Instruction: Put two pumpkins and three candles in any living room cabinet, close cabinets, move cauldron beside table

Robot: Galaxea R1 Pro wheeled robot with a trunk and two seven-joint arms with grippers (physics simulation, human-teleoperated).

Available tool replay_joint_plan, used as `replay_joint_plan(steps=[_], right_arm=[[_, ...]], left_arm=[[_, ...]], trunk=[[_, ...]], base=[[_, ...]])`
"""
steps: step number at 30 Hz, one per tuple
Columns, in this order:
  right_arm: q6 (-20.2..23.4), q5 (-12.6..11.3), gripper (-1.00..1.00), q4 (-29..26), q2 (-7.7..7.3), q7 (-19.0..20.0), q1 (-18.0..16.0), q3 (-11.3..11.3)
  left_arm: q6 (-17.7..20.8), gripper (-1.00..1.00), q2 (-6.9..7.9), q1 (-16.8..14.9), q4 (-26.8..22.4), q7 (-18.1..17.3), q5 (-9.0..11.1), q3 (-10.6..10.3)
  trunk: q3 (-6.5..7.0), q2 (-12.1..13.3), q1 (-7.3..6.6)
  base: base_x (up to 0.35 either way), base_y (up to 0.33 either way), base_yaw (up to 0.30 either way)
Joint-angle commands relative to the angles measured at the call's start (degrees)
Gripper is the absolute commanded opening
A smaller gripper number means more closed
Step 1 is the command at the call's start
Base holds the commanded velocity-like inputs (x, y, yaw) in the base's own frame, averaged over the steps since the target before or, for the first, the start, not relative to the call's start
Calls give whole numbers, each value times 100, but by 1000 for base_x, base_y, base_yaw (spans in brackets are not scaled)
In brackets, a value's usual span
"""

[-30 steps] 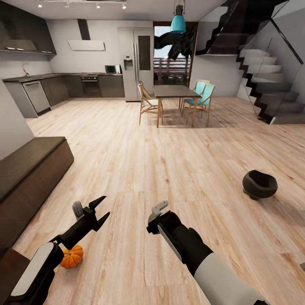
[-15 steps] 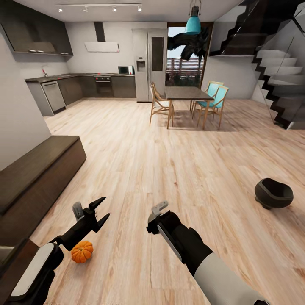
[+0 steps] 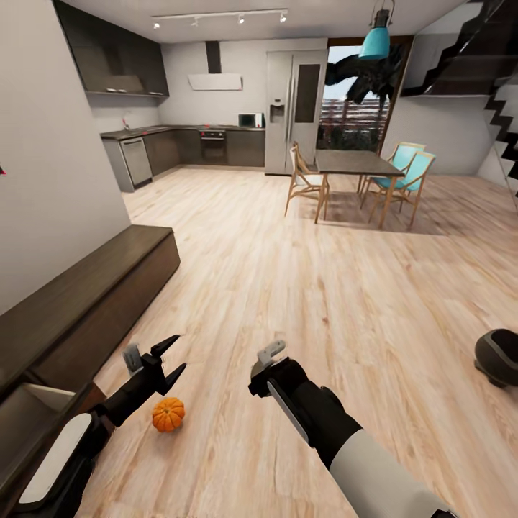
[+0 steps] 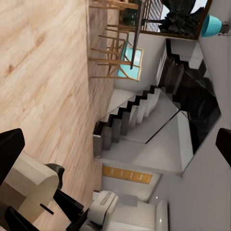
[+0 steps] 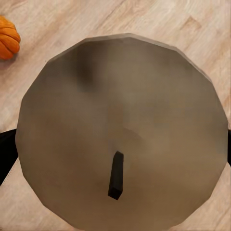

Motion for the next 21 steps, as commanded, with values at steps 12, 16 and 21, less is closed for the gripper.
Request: replay_joint_plan(steps=[12,16,21], right_arm=[[23,-35,-100,-4,0,-42,-4,9],[23,-41,-100,-4,0,-41,-4,9],[23,-41,-100,-4,0,-41,-4,9]], left_arm=[[28,100,-2,-3,3,-11,4,7],[28,100,-2,-3,3,-10,4,6],[28,100,-2,-3,3,-11,4,6]], trunk=[[211,481,-265],[283,641,-353],[373,842,-462]], base=[[0,0,292],[0,0,292],[0,0,292]])
